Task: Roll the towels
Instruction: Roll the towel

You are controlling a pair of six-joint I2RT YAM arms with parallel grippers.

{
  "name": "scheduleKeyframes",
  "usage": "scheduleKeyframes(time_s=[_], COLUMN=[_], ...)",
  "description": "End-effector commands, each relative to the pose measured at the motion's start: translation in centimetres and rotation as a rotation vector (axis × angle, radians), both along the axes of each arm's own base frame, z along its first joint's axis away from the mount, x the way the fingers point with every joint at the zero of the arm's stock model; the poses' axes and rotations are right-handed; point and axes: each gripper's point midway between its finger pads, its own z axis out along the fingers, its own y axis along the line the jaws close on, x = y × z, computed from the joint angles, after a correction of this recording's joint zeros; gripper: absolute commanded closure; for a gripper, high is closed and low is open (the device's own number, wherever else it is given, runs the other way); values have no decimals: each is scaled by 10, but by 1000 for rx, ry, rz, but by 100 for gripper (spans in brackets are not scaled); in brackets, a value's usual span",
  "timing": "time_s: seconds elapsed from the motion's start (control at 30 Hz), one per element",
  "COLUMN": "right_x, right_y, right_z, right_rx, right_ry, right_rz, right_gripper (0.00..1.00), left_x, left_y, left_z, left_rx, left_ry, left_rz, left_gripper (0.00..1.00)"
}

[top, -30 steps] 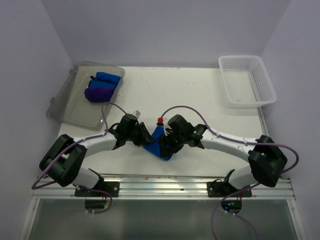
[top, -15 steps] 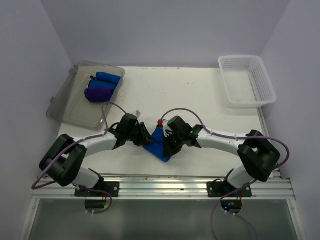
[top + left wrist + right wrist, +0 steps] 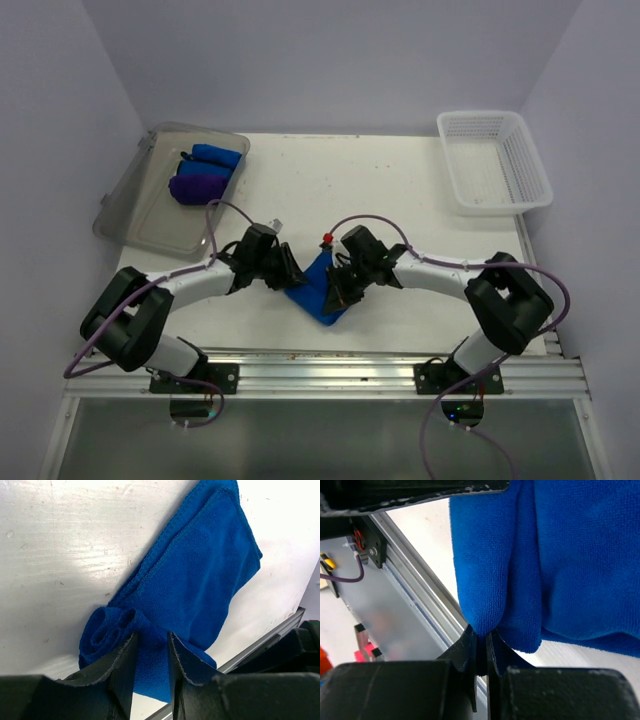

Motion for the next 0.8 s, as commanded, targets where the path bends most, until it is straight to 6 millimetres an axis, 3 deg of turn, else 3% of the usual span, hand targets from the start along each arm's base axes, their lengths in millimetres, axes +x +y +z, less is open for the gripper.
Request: scheduleKeyframes(time_s=[0.0, 0.2, 0.27, 0.33, 0.4, 0.43, 0.5, 0.53, 0.6, 0.63, 0.67, 0.77], right_x=[-11, -11, -12, -4, -2, 8, 10, 8, 16, 8, 17, 10], right_y=[-1, -15, -18, -19, -25, -29, -44, -44, -57, -53, -56, -38], right_z=[-15, -55, -59, -50, -40, -24, -9, 9, 27, 35, 51, 72], right_rx=[-3, -80, -97, -84, -91, -93, -154, -143, -226, -236, -268, -284], right_ry=[113, 146, 142, 87, 33, -69, -134, -206, -323, -379, -483, -664], right_rz=[-25, -93, -109, -128, -148, -166, -179, -161, -189, -148, -164, -63], right_gripper=[100, 100, 89, 85, 72, 66, 56, 54, 52, 52, 51, 52], left_x=[4, 4, 3, 2, 0, 0, 0, -1, -1, -1, -1, -2], left_y=[14, 14, 14, 13, 14, 14, 14, 14, 15, 14, 15, 16], left_z=[-16, -21, -22, -22, -23, -22, -22, -22, -22, -21, -21, -21], left_rx=[91, 92, 92, 87, 85, 85, 85, 87, 89, 87, 89, 93], left_ry=[10, 15, 18, 18, 21, 21, 20, 23, 23, 23, 23, 21], left_rz=[8, 0, -3, -7, -7, -7, -6, -7, -11, -10, -9, -7], left_gripper=[66, 66, 66, 66, 66, 66, 66, 66, 66, 66, 66, 66])
